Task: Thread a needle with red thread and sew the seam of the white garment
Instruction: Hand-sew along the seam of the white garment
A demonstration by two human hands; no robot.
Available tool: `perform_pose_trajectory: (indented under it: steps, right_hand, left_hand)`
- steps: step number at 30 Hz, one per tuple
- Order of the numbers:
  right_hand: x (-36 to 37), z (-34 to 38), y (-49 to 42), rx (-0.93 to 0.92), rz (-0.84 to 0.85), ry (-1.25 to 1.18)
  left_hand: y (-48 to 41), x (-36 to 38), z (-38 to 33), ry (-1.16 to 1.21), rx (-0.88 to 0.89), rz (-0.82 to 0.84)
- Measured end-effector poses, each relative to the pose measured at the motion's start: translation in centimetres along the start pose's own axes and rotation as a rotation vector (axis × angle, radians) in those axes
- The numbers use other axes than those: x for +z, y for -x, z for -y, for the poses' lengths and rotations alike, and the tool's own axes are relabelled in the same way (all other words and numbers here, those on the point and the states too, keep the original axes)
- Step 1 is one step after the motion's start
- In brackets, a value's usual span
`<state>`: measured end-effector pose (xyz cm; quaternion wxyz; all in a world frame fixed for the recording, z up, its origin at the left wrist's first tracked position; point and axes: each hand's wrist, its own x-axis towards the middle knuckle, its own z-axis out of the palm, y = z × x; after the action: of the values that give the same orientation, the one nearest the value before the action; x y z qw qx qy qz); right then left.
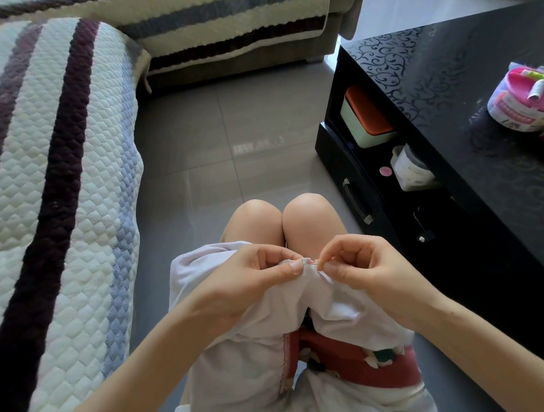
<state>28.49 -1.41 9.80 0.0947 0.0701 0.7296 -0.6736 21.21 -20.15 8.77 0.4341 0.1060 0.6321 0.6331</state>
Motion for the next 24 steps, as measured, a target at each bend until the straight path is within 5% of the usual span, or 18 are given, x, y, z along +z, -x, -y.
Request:
perform_pose_trajectory:
  steps: [6, 11, 18, 24]
  right_hand:
    - [0.2, -0.5, 0.0, 0.014, 0.087, -0.02]
    - [-0.7, -0.8, 0.2, 0.018, 0.0, 0.145]
    - [0.9, -0.1, -0.3, -0.016, -0.066, 0.056]
    - [0.4, -0.5, -0.1, -0.434, -0.334, 0.697]
  left_hand:
    - [-0.1, -0.1, 0.1, -0.012, -0.008, 0.018]
    - [-0.2, -0.1, 0.3, 0.015, -0.01, -0.02]
    - [-0.6, 0.4, 0.0, -0.145, 0.004, -0.047]
    - [-0.4, 0.6, -0.4, -0.239, 0.023, -0.095]
